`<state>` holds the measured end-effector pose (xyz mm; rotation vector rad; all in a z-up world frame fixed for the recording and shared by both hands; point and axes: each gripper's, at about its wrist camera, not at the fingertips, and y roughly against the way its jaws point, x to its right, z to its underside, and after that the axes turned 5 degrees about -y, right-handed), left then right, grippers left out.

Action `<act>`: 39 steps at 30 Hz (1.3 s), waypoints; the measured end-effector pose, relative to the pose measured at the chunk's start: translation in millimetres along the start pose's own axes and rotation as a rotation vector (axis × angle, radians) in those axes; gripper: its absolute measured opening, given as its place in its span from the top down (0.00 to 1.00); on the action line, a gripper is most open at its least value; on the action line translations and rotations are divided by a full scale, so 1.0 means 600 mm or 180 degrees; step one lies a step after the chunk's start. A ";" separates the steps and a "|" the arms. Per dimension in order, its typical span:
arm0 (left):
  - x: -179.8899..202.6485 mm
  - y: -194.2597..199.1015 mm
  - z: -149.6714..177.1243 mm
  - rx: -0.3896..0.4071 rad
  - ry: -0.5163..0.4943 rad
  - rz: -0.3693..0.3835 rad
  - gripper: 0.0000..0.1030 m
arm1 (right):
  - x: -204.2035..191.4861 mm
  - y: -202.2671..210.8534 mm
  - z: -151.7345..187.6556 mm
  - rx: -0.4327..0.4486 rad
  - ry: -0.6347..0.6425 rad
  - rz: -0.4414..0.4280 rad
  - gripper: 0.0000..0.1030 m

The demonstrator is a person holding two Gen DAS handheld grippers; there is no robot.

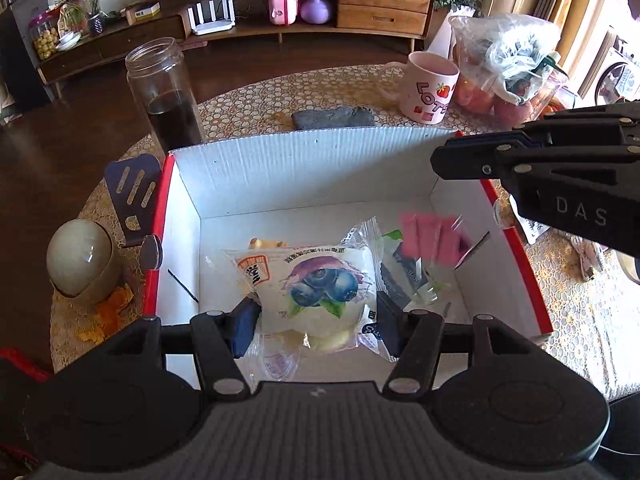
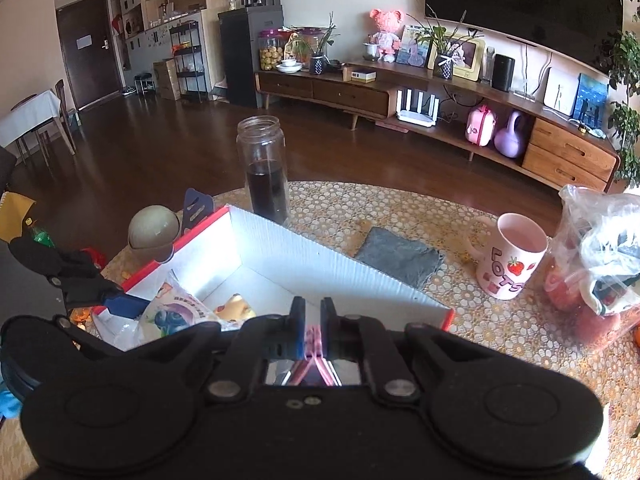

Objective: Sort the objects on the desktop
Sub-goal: 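Carry bread package with left tool while right tool carries binder clip into box, then open left tool dropping bread package while right tool releases clip in box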

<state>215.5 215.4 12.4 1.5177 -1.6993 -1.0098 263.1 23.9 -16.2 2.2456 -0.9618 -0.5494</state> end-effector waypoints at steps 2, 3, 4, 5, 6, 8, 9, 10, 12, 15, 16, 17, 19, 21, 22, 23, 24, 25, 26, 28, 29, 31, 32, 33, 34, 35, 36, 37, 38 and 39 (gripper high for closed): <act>-0.007 -0.009 -0.001 -0.0027 -0.0060 0.0010 0.42 | -0.002 -0.016 -0.003 -0.0008 -0.0033 -0.0025 0.94; -0.011 -0.015 -0.001 -0.0053 -0.0065 0.0021 0.42 | -0.004 -0.024 -0.002 -0.0020 -0.0024 -0.0036 0.94; -0.014 -0.021 -0.001 -0.0086 -0.0068 0.0038 0.42 | -0.006 -0.032 0.000 -0.0044 -0.0018 -0.0044 0.94; -0.016 -0.027 0.000 -0.0112 -0.0079 0.0037 0.42 | -0.007 -0.042 0.003 -0.0080 -0.0013 -0.0044 0.94; -0.017 -0.033 0.000 -0.0146 -0.0101 0.0024 0.42 | -0.008 -0.050 0.007 -0.0115 -0.0009 -0.0043 0.95; -0.020 -0.046 0.004 -0.0207 -0.0135 0.0013 0.42 | -0.008 -0.068 0.016 -0.0192 -0.0031 -0.0036 0.94; -0.022 -0.053 0.005 -0.0232 -0.0137 0.0026 0.42 | -0.007 -0.074 0.021 -0.0225 -0.0039 -0.0044 0.94; -0.024 -0.059 0.007 -0.0262 -0.0134 0.0038 0.42 | -0.006 -0.080 0.027 -0.0265 -0.0034 -0.0046 0.94; -0.025 -0.070 0.010 -0.0308 -0.0151 0.0046 0.42 | -0.005 -0.090 0.035 -0.0321 -0.0016 -0.0031 0.89; -0.023 -0.083 0.014 -0.0376 -0.0181 0.0061 0.42 | -0.003 -0.094 0.045 -0.0353 0.0018 -0.0030 0.82; -0.023 -0.087 0.015 -0.0395 -0.0190 0.0062 0.41 | -0.003 -0.094 0.046 -0.0354 0.0021 -0.0044 0.81; -0.022 -0.090 0.015 -0.0411 -0.0194 0.0050 0.41 | -0.002 -0.093 0.048 -0.0356 0.0022 -0.0064 0.80; -0.020 -0.093 0.016 -0.0415 -0.0206 0.0049 0.40 | 0.000 -0.090 0.048 -0.0357 0.0031 -0.0102 0.75; -0.020 -0.093 0.016 -0.0420 -0.0210 0.0052 0.38 | 0.002 -0.088 0.049 -0.0342 0.0022 -0.0113 0.63; -0.021 -0.094 0.015 -0.0431 -0.0204 0.0057 0.38 | 0.003 -0.087 0.049 -0.0340 0.0012 -0.0137 0.61; -0.021 -0.094 0.015 -0.0439 -0.0203 0.0055 0.38 | 0.005 -0.086 0.049 -0.0340 -0.0002 -0.0156 0.58; -0.020 -0.094 0.015 -0.0446 -0.0206 0.0050 0.38 | 0.005 -0.085 0.048 -0.0332 -0.0013 -0.0150 0.55; -0.020 -0.094 0.014 -0.0449 -0.0207 0.0045 0.37 | 0.006 -0.083 0.048 -0.0324 -0.0020 -0.0145 0.53; -0.020 -0.093 0.015 -0.0445 -0.0202 0.0044 0.37 | 0.007 -0.081 0.048 -0.0316 -0.0028 -0.0157 0.50; -0.020 -0.089 0.015 -0.0430 -0.0173 0.0044 0.32 | 0.010 -0.074 0.046 -0.0282 -0.0061 -0.0177 0.43; -0.021 -0.088 0.014 -0.0430 -0.0156 0.0035 0.28 | 0.011 -0.070 0.046 -0.0264 -0.0073 -0.0191 0.37; -0.023 -0.084 0.014 -0.0405 -0.0124 0.0048 0.27 | 0.014 -0.062 0.044 -0.0229 -0.0093 -0.0216 0.31; -0.024 -0.082 0.014 -0.0399 -0.0105 0.0054 0.27 | 0.014 -0.059 0.043 -0.0227 -0.0098 -0.0224 0.30; -0.024 -0.079 0.015 -0.0394 -0.0088 0.0052 0.27 | 0.016 -0.056 0.042 -0.0225 -0.0102 -0.0231 0.30; -0.025 -0.075 0.014 -0.0383 -0.0074 0.0052 0.25 | 0.017 -0.051 0.041 -0.0212 -0.0107 -0.0241 0.30; -0.025 -0.072 0.015 -0.0369 -0.0068 0.0050 0.24 | 0.017 -0.047 0.038 -0.0193 -0.0115 -0.0256 0.28; -0.026 -0.066 0.015 -0.0344 -0.0059 0.0035 0.23 | 0.019 -0.041 0.036 -0.0171 -0.0124 -0.0279 0.25; -0.027 -0.061 0.015 -0.0320 -0.0045 0.0023 0.22 | 0.020 -0.035 0.035 -0.0151 -0.0127 -0.0296 0.23; -0.028 -0.055 0.015 -0.0303 -0.0026 0.0021 0.22 | 0.020 -0.029 0.033 -0.0128 -0.0124 -0.0310 0.23; -0.028 -0.049 0.014 -0.0287 -0.0003 0.0016 0.22 | 0.021 -0.023 0.032 -0.0105 -0.0119 -0.0321 0.23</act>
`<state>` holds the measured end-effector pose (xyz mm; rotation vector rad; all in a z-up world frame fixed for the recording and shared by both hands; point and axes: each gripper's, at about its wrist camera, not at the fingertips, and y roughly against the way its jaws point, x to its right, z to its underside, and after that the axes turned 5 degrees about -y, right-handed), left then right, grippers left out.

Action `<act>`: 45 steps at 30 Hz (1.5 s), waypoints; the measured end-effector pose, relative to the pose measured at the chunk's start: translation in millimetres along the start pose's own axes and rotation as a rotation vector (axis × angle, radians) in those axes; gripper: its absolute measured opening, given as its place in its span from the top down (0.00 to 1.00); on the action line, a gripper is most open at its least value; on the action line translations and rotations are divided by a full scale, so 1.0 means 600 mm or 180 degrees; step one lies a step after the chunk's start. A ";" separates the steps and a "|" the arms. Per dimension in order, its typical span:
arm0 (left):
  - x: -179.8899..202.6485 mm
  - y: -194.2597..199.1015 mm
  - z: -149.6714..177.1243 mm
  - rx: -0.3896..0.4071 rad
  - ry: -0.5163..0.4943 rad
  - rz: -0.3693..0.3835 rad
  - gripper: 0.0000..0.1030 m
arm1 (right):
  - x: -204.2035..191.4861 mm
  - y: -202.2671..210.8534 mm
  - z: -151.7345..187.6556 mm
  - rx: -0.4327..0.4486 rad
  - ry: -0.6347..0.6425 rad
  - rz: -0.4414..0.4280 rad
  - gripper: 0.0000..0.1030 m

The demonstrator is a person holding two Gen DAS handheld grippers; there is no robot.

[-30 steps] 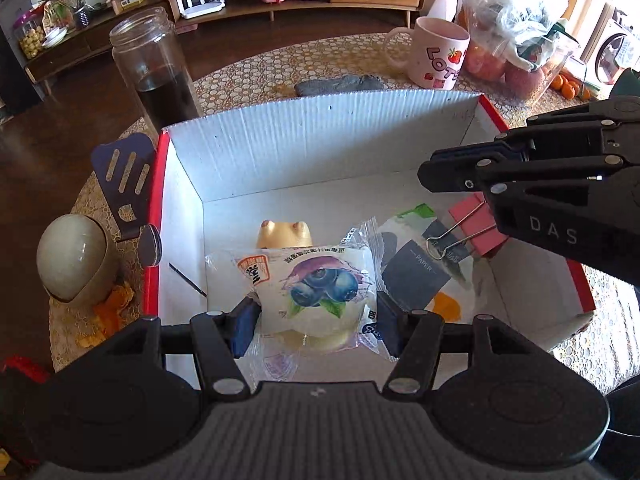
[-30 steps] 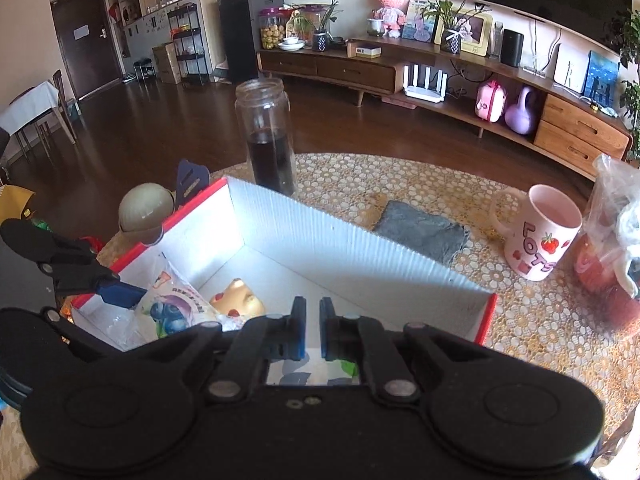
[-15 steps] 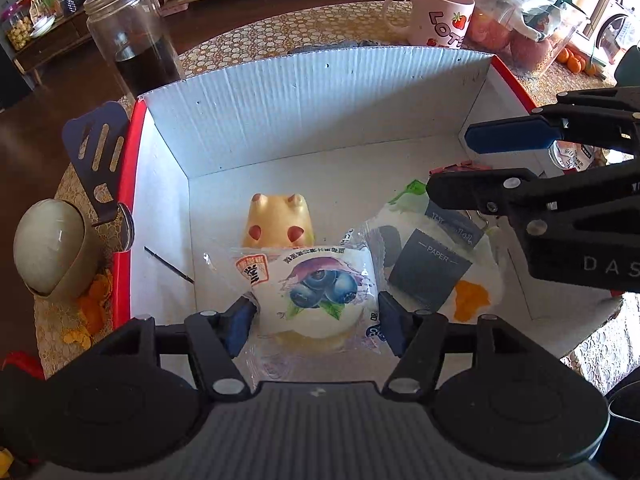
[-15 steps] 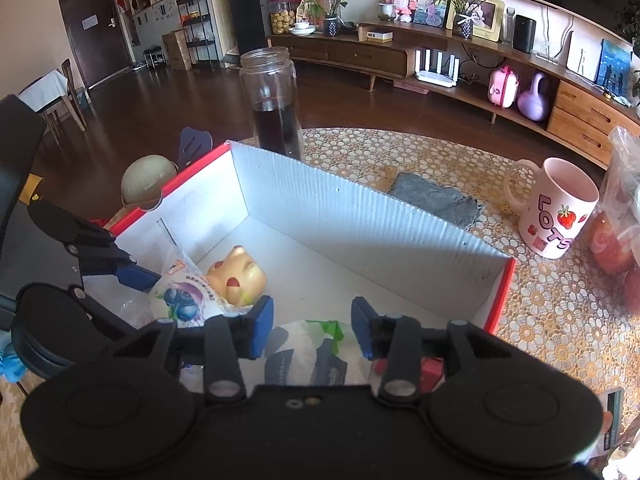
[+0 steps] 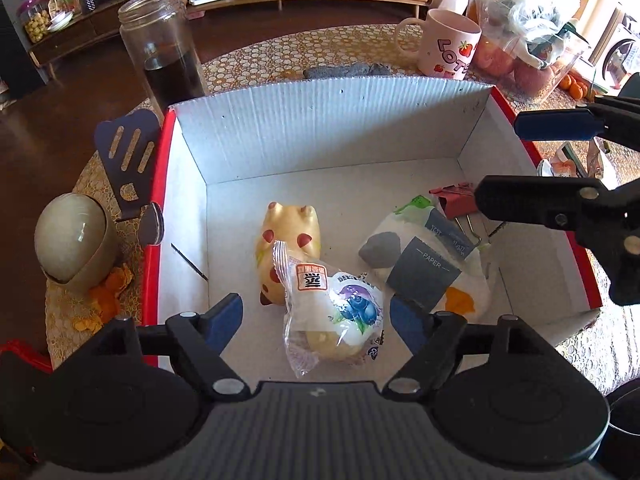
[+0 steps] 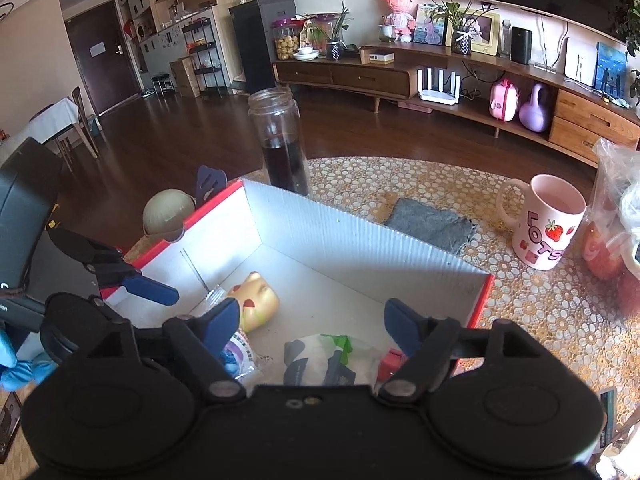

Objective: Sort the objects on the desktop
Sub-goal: 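Open left tool dropping bread package while right tool releases clip in box, then withdraw both tools from the box back over the table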

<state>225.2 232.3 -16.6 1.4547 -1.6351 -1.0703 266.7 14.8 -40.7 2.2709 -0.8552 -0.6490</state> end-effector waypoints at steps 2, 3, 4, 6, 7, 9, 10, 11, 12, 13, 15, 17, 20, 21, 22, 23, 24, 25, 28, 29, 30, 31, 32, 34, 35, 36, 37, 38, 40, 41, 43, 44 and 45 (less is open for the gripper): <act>0.000 0.014 0.000 0.0036 0.0026 -0.0013 0.22 | -0.003 0.014 -0.002 0.0031 0.0008 -0.0008 0.22; 0.001 0.021 0.000 0.0056 0.0028 -0.0022 0.22 | -0.004 0.021 -0.002 0.0047 0.0013 -0.0016 0.22; 0.002 0.028 0.000 0.0079 0.0033 -0.0037 0.21 | -0.005 0.028 -0.002 0.0060 0.0017 -0.0019 0.22; 0.005 0.043 0.000 0.0129 0.0050 -0.0056 0.20 | -0.007 0.042 -0.003 0.0092 0.0019 -0.0021 0.21; 0.006 0.051 0.000 0.0157 0.0063 -0.0058 0.20 | -0.008 0.051 -0.002 0.0113 0.0016 -0.0024 0.21; 0.009 0.066 0.000 0.0203 0.0100 -0.0073 0.20 | -0.007 0.068 0.000 0.0147 0.0002 -0.0025 0.21; 0.011 0.074 0.000 0.0225 0.0120 -0.0080 0.20 | -0.007 0.078 0.001 0.0163 -0.0005 -0.0028 0.21; 0.013 0.080 0.000 0.0244 0.0134 -0.0086 0.20 | -0.006 0.086 0.002 0.0178 -0.0008 -0.0030 0.20; 0.016 0.087 0.001 0.0271 0.0141 -0.0100 0.20 | -0.005 0.095 0.004 0.0197 -0.0012 -0.0025 0.19; 0.019 0.094 0.001 0.0296 0.0141 -0.0125 0.20 | -0.004 0.106 0.006 0.0219 -0.0016 -0.0018 0.19; 0.025 0.106 0.003 0.0332 0.0144 -0.0158 0.20 | 0.000 0.127 0.010 0.0255 -0.0021 -0.0019 0.18; 0.032 0.119 0.005 0.0369 0.0160 -0.0171 0.20 | 0.004 0.147 0.017 0.0287 -0.0017 -0.0012 0.17; 0.041 0.135 0.007 0.0411 0.0170 -0.0176 0.20 | 0.013 0.177 0.029 0.0328 -0.0005 0.0006 0.15; 0.045 0.139 0.007 0.0420 0.0170 -0.0181 0.20 | 0.016 0.187 0.033 0.0342 -0.0007 0.0018 0.14; 0.049 0.143 0.008 0.0424 0.0167 -0.0183 0.20 | 0.020 0.196 0.037 0.0353 -0.0015 0.0026 0.14; 0.054 0.147 0.009 0.0430 0.0161 -0.0184 0.20 | 0.024 0.205 0.040 0.0364 -0.0025 0.0032 0.14; 0.059 0.151 0.009 0.0435 0.0154 -0.0187 0.20 | 0.028 0.214 0.044 0.0377 -0.0040 0.0042 0.13; 0.064 0.154 0.010 0.0445 0.0143 -0.0188 0.20 | 0.032 0.222 0.049 0.0387 -0.0054 0.0051 0.12; 0.082 0.166 0.012 0.0474 0.0110 -0.0195 0.20 | 0.047 0.246 0.063 0.0425 -0.0079 0.0084 0.10; 0.087 0.169 0.012 0.0476 0.0097 -0.0199 0.19 | 0.052 0.253 0.067 0.0437 -0.0088 0.0100 0.09; 0.093 0.172 0.012 0.0478 0.0086 -0.0201 0.18 | 0.058 0.262 0.073 0.0449 -0.0099 0.0119 0.09; 0.099 0.175 0.012 0.0486 0.0078 -0.0205 0.18 | 0.062 0.269 0.077 0.0463 -0.0113 0.0132 0.08; 0.104 0.177 0.012 0.0490 0.0073 -0.0214 0.17 | 0.068 0.276 0.081 0.0478 -0.0130 0.0146 0.07; 0.114 0.181 0.012 0.0496 0.0060 -0.0213 0.16 | 0.080 0.291 0.091 0.0504 -0.0160 0.0171 0.06; 0.118 0.182 0.012 0.0503 0.0061 -0.0219 0.16 | 0.083 0.299 0.096 0.0517 -0.0170 0.0186 0.06; 0.123 0.183 0.012 0.0506 0.0060 -0.0235 0.16 | 0.088 0.305 0.100 0.0525 -0.0174 0.0199 0.05; 0.129 0.184 0.012 0.0507 0.0054 -0.0253 0.15 | 0.095 0.313 0.106 0.0531 -0.0174 0.0221 0.05; 0.133 0.185 0.013 0.0505 0.0046 -0.0264 0.14 | 0.099 0.320 0.111 0.0539 -0.0172 0.0243 0.05; 0.143 0.186 0.014 0.0511 0.0039 -0.0282 0.10 | 0.111 0.333 0.120 0.0548 -0.0168 0.0286 0.03; 0.148 0.188 0.014 0.0514 0.0036 -0.0286 0.05 | 0.117 0.340 0.126 0.0551 -0.0169 0.0314 0.02; 0.156 0.190 0.015 0.0536 0.0041 -0.0293 0.01 | 0.130 0.354 0.137 0.0555 -0.0186 0.0367 0.01; 0.162 0.192 0.015 0.0540 0.0043 -0.0294 0.01 | 0.137 0.361 0.143 0.0554 -0.0198 0.0388 0.01; 0.166 0.193 0.015 0.0540 0.0045 -0.0290 0.01 | 0.143 0.366 0.147 0.0553 -0.0209 0.0406 0.01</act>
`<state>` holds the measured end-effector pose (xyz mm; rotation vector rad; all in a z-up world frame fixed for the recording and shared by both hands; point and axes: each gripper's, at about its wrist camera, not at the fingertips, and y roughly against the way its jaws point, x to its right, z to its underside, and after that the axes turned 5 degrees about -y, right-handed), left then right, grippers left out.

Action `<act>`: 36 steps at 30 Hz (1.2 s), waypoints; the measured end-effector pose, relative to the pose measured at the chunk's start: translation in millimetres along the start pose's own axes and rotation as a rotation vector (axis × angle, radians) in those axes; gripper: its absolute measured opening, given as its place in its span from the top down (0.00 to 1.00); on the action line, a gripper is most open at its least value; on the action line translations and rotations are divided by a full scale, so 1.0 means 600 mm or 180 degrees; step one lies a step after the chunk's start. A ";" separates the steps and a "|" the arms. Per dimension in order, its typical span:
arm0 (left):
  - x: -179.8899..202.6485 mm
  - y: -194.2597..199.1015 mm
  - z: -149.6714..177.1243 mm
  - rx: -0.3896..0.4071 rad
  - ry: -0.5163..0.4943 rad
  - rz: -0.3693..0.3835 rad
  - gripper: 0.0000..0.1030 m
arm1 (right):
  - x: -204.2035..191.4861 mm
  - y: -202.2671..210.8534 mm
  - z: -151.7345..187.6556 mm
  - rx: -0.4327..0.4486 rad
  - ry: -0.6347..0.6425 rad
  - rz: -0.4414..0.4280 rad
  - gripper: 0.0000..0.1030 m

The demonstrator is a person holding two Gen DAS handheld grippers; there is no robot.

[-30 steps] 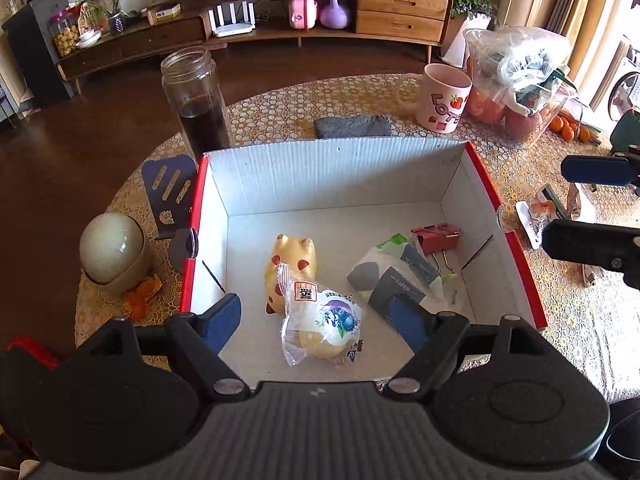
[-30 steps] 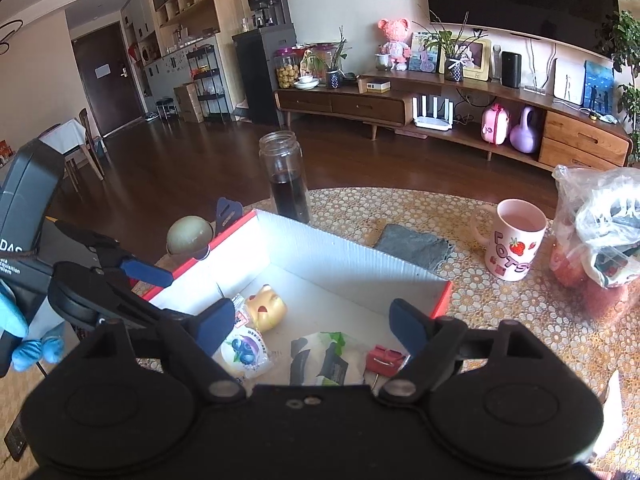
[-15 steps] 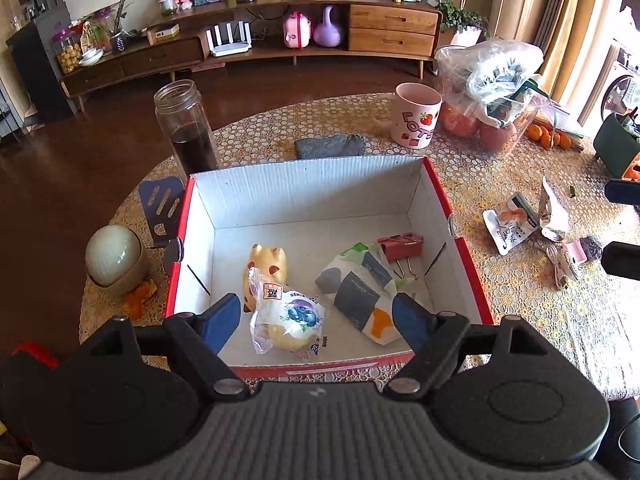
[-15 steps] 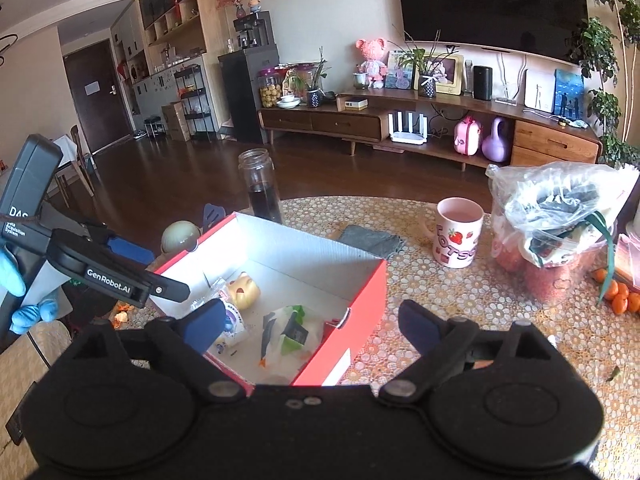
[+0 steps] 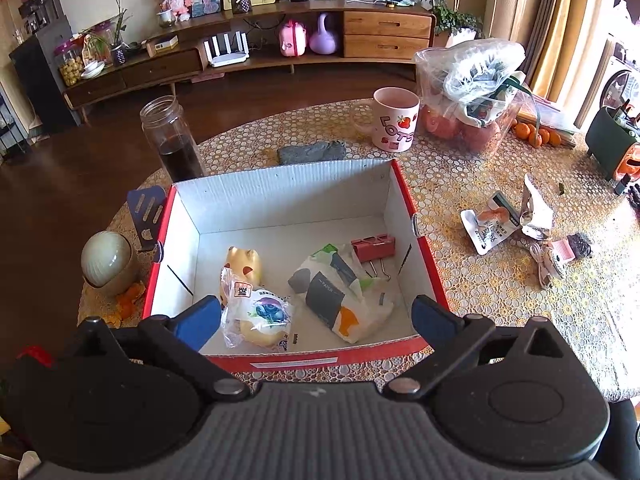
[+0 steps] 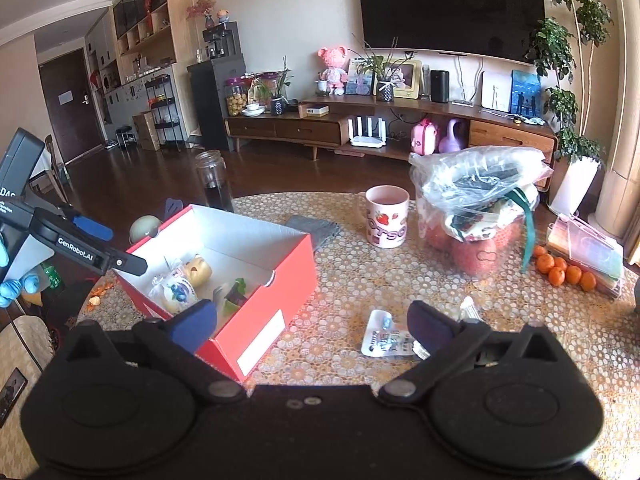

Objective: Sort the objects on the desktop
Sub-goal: 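Withdraw both tools from the box back over the table, then move left tool toward white cartoon plush while right tool approaches black mesh bag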

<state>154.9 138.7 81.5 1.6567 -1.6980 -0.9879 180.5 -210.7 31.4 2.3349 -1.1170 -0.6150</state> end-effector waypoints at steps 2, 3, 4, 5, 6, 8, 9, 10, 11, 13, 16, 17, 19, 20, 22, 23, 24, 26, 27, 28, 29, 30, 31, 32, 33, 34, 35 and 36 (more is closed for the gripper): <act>0.009 0.004 0.000 0.0007 0.0005 -0.0002 0.01 | 0.016 0.013 0.009 0.0005 -0.0018 0.0053 0.00; 0.015 0.006 0.001 0.0010 0.0007 -0.0012 0.01 | 0.024 0.018 0.013 0.0007 -0.0025 0.0074 0.00; 0.020 0.007 0.001 0.0008 0.0007 -0.0005 0.01 | 0.032 0.025 0.018 0.0010 -0.0038 0.0095 0.00; 0.025 0.009 0.001 0.0006 0.0007 0.0010 0.01 | 0.040 0.031 0.022 0.0015 -0.0053 0.0117 0.00; 0.031 0.011 0.001 0.0011 0.0008 0.0017 0.01 | 0.049 0.035 0.025 0.0019 -0.0070 0.0139 0.00; 0.044 0.014 0.002 0.0026 0.0004 0.0030 0.01 | 0.066 0.045 0.033 0.0027 -0.0096 0.0181 0.00; 0.052 0.016 0.001 0.0034 0.0002 0.0044 0.01 | 0.072 0.048 0.035 0.0033 -0.0099 0.0204 0.00; 0.060 0.017 0.000 0.0045 -0.0004 0.0056 0.01 | 0.084 0.053 0.039 0.0045 -0.0103 0.0237 0.00; 0.068 0.018 -0.001 0.0061 -0.0011 0.0060 0.01 | 0.093 0.057 0.042 0.0053 -0.0113 0.0262 0.00; 0.086 0.018 -0.003 0.0088 -0.0023 0.0086 0.01 | 0.110 0.063 0.048 0.0058 -0.0146 0.0307 0.00; 0.116 0.014 -0.006 0.0138 -0.0053 0.0110 0.01 | 0.135 0.068 0.058 0.0062 -0.0202 0.0368 0.00; 0.128 0.011 -0.007 0.0150 -0.0074 0.0124 0.01 | 0.142 0.069 0.061 0.0065 -0.0210 0.0390 0.00; 0.150 0.005 -0.009 0.0172 -0.0105 0.0158 0.01 | 0.157 0.069 0.068 0.0065 -0.0227 0.0434 0.00; 0.162 0.000 -0.010 0.0182 -0.0124 0.0176 0.01 | 0.163 0.069 0.071 0.0060 -0.0240 0.0451 0.00; 0.186 -0.008 -0.013 0.0205 -0.0173 0.0187 0.01 | 0.177 0.068 0.077 0.0042 -0.0268 0.0486 0.00; 0.197 -0.012 -0.015 0.0222 -0.0195 0.0199 0.01 | 0.183 0.066 0.078 0.0033 -0.0276 0.0502 0.00; 0.207 -0.016 -0.017 0.0239 -0.0220 0.0210 0.01 | 0.189 0.065 0.081 0.0029 -0.0284 0.0518 0.00; 0.227 -0.025 -0.021 0.0266 -0.0261 0.0207 0.01 | 0.198 0.062 0.087 0.0020 -0.0285 0.0540 0.00; 0.237 -0.032 -0.024 0.0272 -0.0287 0.0214 0.01 | 0.203 0.059 0.091 0.0015 -0.0279 0.0557 0.00; 0.248 -0.038 -0.026 0.0281 -0.0322 0.0210 0.01 | 0.207 0.056 0.094 0.0009 -0.0276 0.0573 0.00; 0.259 -0.045 -0.028 0.0296 -0.0356 0.0199 0.01 | 0.211 0.052 0.097 0.0000 -0.0274 0.0592 0.00; 0.268 -0.051 -0.029 0.0312 -0.0392 0.0200 0.01 | 0.217 0.047 0.100 -0.0008 -0.0267 0.0614 0.01; 0.280 -0.058 -0.031 0.0333 -0.0442 0.0207 0.01 | 0.221 0.043 0.103 -0.0016 -0.0255 0.0633 0.01; 0.290 -0.065 -0.030 0.0353 -0.0484 0.0206 0.01 | 0.225 0.038 0.105 -0.0023 -0.0238 0.0651 0.01; 0.301 -0.071 -0.030 0.0372 -0.0519 0.0209 0.01 | 0.229 0.034 0.109 -0.0028 -0.0223 0.0668 0.01; 0.311 -0.078 -0.029 0.0390 -0.0547 0.0222 0.01 | 0.234 0.029 0.112 -0.0034 -0.0207 0.0681 0.01; 0.321 -0.086 -0.028 0.0401 -0.0570 0.0236 0.01 | 0.238 0.025 0.116 -0.0041 -0.0192 0.0693 0.01; 0.331 -0.094 -0.027 0.0415 -0.0588 0.0244 0.01 | 0.244 0.020 0.120 -0.0052 -0.0189 0.0703 0.01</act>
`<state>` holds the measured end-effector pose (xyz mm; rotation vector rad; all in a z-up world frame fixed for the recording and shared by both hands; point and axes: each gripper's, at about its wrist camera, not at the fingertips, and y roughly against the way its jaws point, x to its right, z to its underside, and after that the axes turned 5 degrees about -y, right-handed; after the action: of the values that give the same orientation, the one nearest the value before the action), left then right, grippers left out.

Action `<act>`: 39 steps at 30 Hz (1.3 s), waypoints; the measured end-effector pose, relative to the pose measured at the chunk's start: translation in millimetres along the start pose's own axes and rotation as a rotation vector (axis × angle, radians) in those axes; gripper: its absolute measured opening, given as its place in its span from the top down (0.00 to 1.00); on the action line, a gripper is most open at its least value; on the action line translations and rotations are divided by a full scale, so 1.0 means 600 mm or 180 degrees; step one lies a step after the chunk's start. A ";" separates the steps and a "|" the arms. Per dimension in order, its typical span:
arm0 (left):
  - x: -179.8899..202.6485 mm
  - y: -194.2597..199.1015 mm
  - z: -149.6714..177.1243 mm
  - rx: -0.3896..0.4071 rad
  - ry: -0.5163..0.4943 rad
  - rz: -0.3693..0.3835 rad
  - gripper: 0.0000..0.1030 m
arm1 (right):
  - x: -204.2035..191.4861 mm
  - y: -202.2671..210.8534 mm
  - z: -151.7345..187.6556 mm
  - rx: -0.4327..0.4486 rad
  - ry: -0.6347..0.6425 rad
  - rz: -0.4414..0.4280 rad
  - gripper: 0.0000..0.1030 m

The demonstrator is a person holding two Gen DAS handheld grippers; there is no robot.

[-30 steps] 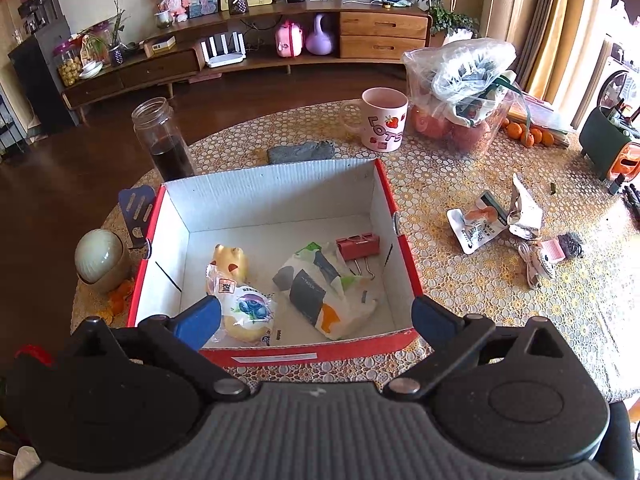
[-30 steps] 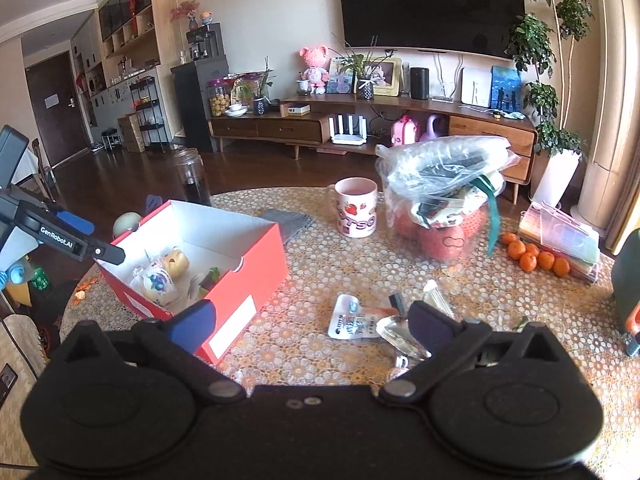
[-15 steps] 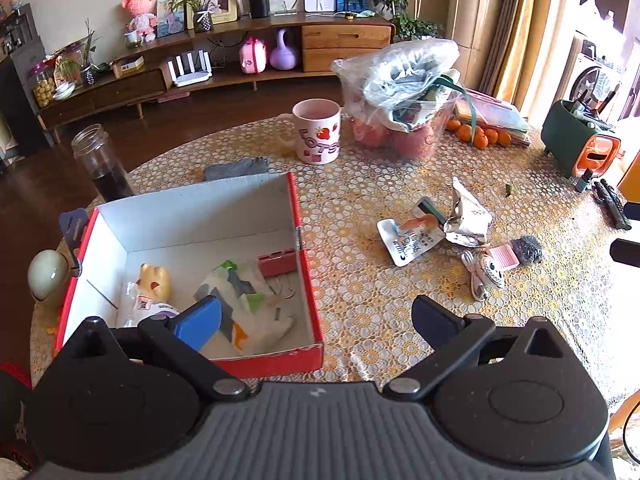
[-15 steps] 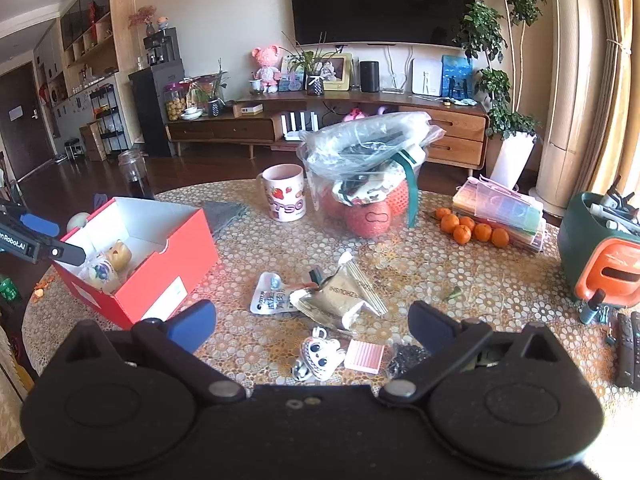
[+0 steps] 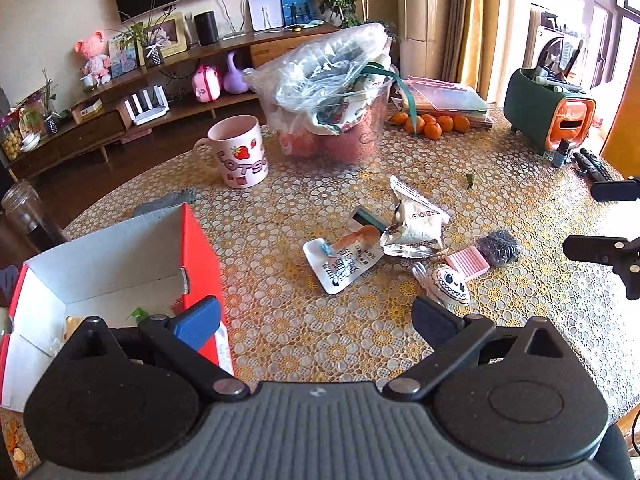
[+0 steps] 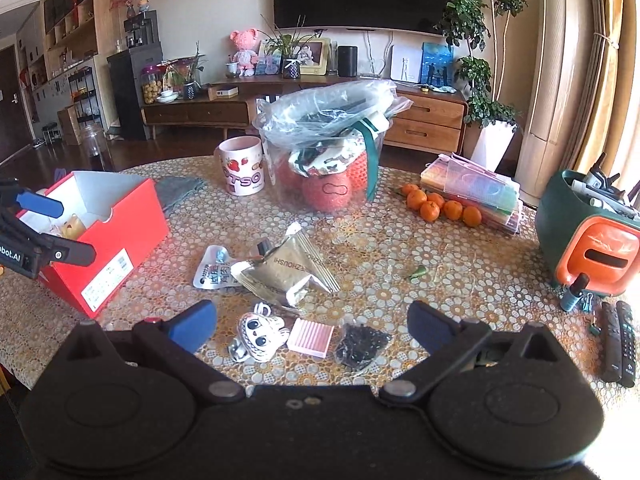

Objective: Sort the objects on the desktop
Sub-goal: 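Move left tool toward white cartoon plush while right tool approaches black mesh bag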

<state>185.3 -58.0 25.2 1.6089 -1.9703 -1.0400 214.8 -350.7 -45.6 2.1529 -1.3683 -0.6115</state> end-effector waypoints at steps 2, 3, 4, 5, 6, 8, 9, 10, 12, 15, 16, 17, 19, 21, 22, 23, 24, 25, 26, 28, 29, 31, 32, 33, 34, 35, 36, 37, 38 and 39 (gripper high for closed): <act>0.019 -0.016 0.003 0.0042 -0.0044 0.0024 0.01 | 0.011 -0.014 0.007 -0.0030 -0.0006 0.0024 0.02; 0.030 -0.024 0.004 0.0068 -0.0071 0.0032 0.01 | 0.017 -0.022 0.012 -0.0049 -0.0004 0.0045 0.03; 0.040 -0.032 0.007 0.0085 -0.0090 0.0036 0.01 | 0.022 -0.030 0.016 -0.0072 -0.0003 0.0066 0.03; 0.051 -0.041 0.009 0.0101 -0.0121 0.0048 0.01 | 0.028 -0.038 0.020 -0.0094 -0.0010 0.0083 0.04; 0.062 -0.049 0.011 0.0114 -0.0152 0.0059 0.01 | 0.034 -0.047 0.025 -0.0126 -0.0030 0.0098 0.05; 0.082 -0.066 0.014 0.0138 -0.0187 0.0083 0.01 | 0.047 -0.064 0.032 -0.0185 -0.0075 0.0119 0.07; 0.091 -0.074 0.015 0.0140 -0.0209 0.0106 0.01 | 0.052 -0.072 0.035 -0.0211 -0.0093 0.0131 0.08; 0.101 -0.083 0.016 0.0146 -0.0239 0.0129 0.01 | 0.058 -0.079 0.037 -0.0235 -0.0111 0.0142 0.09; 0.119 -0.097 0.017 0.0174 -0.0285 0.0139 0.01 | 0.067 -0.092 0.041 -0.0271 -0.0146 0.0152 0.10; 0.139 -0.116 0.018 0.0220 -0.0305 0.0164 0.01 | 0.079 -0.113 0.045 -0.0317 -0.0179 0.0160 0.11; 0.146 -0.122 0.018 0.0233 -0.0317 0.0180 0.01 | 0.082 -0.119 0.047 -0.0334 -0.0188 0.0154 0.12; 0.153 -0.128 0.019 0.0247 -0.0344 0.0186 0.01 | 0.084 -0.124 0.047 -0.0348 -0.0197 0.0143 0.13; 0.167 -0.139 0.022 0.0271 -0.0430 0.0200 0.01 | 0.086 -0.135 0.048 -0.0370 -0.0207 0.0120 0.13; 0.182 -0.149 0.025 0.0294 -0.0523 0.0179 0.01 | 0.086 -0.145 0.049 -0.0397 -0.0200 0.0103 0.15; 0.188 -0.154 0.027 0.0308 -0.0570 0.0170 0.01 | 0.086 -0.149 0.049 -0.0411 -0.0191 0.0100 0.16; 0.194 -0.159 0.028 0.0322 -0.0610 0.0156 0.01 | 0.085 -0.154 0.049 -0.0423 -0.0185 0.0096 0.16; 0.198 -0.164 0.030 0.0336 -0.0643 0.0144 0.01 | 0.085 -0.158 0.050 -0.0433 -0.0183 0.0090 0.16; 0.203 -0.169 0.031 0.0345 -0.0680 0.0134 0.02 | 0.085 -0.162 0.050 -0.0448 -0.0187 0.0080 0.16; 0.206 -0.174 0.032 0.0349 -0.0705 0.0130 0.02 | 0.085 -0.166 0.051 -0.0462 -0.0192 0.0073 0.17; 0.212 -0.181 0.034 0.0370 -0.0740 0.0138 0.02 | 0.086 -0.174 0.051 -0.0487 -0.0197 0.0073 0.18; 0.215 -0.184 0.035 0.0378 -0.0751 0.0149 0.02 | 0.086 -0.178 0.051 -0.0499 -0.0199 0.0078 0.19; 0.219 -0.190 0.035 0.0391 -0.0768 0.0156 0.02 | 0.087 -0.186 0.051 -0.0526 -0.0218 0.0083 0.21; 0.221 -0.192 0.035 0.0394 -0.0767 0.0161 0.02 | 0.088 -0.190 0.052 -0.0542 -0.0223 0.0087 0.22; 0.223 -0.195 0.034 0.0396 -0.0762 0.0167 0.03 | 0.088 -0.193 0.052 -0.0557 -0.0228 0.0093 0.24; 0.224 -0.197 0.033 0.0396 -0.0756 0.0177 0.03 | 0.088 -0.196 0.053 -0.0569 -0.0240 0.0100 0.25; 0.226 -0.199 0.032 0.0400 -0.0754 0.0189 0.03 | 0.089 -0.198 0.053 -0.0580 -0.0261 0.0102 0.26; 0.227 -0.200 0.032 0.0406 -0.0754 0.0193 0.03 | 0.090 -0.201 0.054 -0.0591 -0.0276 0.0101 0.27; 0.228 -0.201 0.032 0.0418 -0.0754 0.0193 0.06 | 0.091 -0.203 0.054 -0.0598 -0.0285 0.0105 0.27; 0.229 -0.203 0.032 0.0423 -0.0759 0.0193 0.09 | 0.091 -0.205 0.054 -0.0601 -0.0292 0.0107 0.28; 0.231 -0.205 0.032 0.0420 -0.0769 0.0187 0.10 | 0.091 -0.205 0.055 -0.0606 -0.0298 0.0105 0.29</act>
<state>216.4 -192.0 -99.9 1.5416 -2.2731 -1.1490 300.2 -362.2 -154.4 1.9689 -1.3335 -0.8047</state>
